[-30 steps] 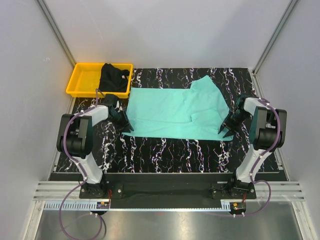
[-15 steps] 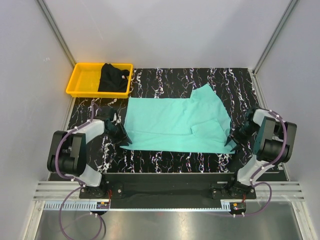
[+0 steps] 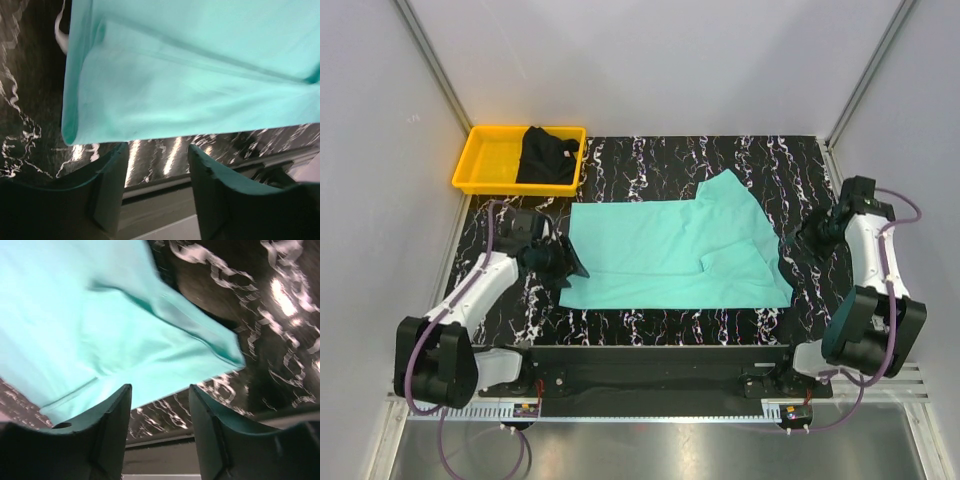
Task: Fold and stack the t-shirts
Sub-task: Fold the tshirt
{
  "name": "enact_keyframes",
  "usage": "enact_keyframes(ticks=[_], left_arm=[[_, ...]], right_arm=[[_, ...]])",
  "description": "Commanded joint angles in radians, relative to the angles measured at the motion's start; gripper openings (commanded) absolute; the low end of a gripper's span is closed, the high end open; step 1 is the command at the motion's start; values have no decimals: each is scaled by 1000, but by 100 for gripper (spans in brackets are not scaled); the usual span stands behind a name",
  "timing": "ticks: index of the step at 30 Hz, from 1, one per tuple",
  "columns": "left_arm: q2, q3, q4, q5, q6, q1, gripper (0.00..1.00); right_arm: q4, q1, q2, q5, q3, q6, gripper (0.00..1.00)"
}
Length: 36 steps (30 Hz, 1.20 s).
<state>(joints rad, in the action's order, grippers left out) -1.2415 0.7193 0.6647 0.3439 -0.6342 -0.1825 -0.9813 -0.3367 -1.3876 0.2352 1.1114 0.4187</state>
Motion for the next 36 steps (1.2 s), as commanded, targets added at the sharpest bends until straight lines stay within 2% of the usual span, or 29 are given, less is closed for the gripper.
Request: enact_keyframes(ticks=[1, 7, 11, 12, 15, 17, 18, 21, 26, 31, 36], left_arm=[[37, 161, 4, -55, 27, 0, 63], [-186, 431, -4, -53, 138, 11, 61], [-372, 630, -46, -20, 168, 32, 57], [-433, 659, -57, -25, 172, 35, 57], [-512, 755, -71, -33, 172, 35, 56], [-565, 784, -80, -7, 162, 35, 54], [-576, 786, -85, 1, 153, 34, 53], [-581, 752, -103, 7, 151, 29, 52], [-599, 738, -109, -66, 162, 28, 54], [-608, 756, -111, -83, 163, 28, 54], [-572, 701, -112, -66, 148, 26, 52]], right_arm=[[101, 50, -102, 96, 105, 3, 59], [135, 137, -385, 119, 349, 48, 55], [145, 197, -533, 64, 537, 29, 60], [148, 200, -595, 56, 618, 25, 66], [158, 211, -712, 46, 797, -6, 70], [132, 212, -826, 64, 891, -1, 68], [124, 212, -864, 82, 950, 14, 63], [144, 237, -887, 107, 975, 29, 62], [153, 258, -935, 41, 1016, 5, 64], [153, 263, -1056, 13, 1177, -136, 67], [131, 263, -1214, 98, 1382, -251, 66]])
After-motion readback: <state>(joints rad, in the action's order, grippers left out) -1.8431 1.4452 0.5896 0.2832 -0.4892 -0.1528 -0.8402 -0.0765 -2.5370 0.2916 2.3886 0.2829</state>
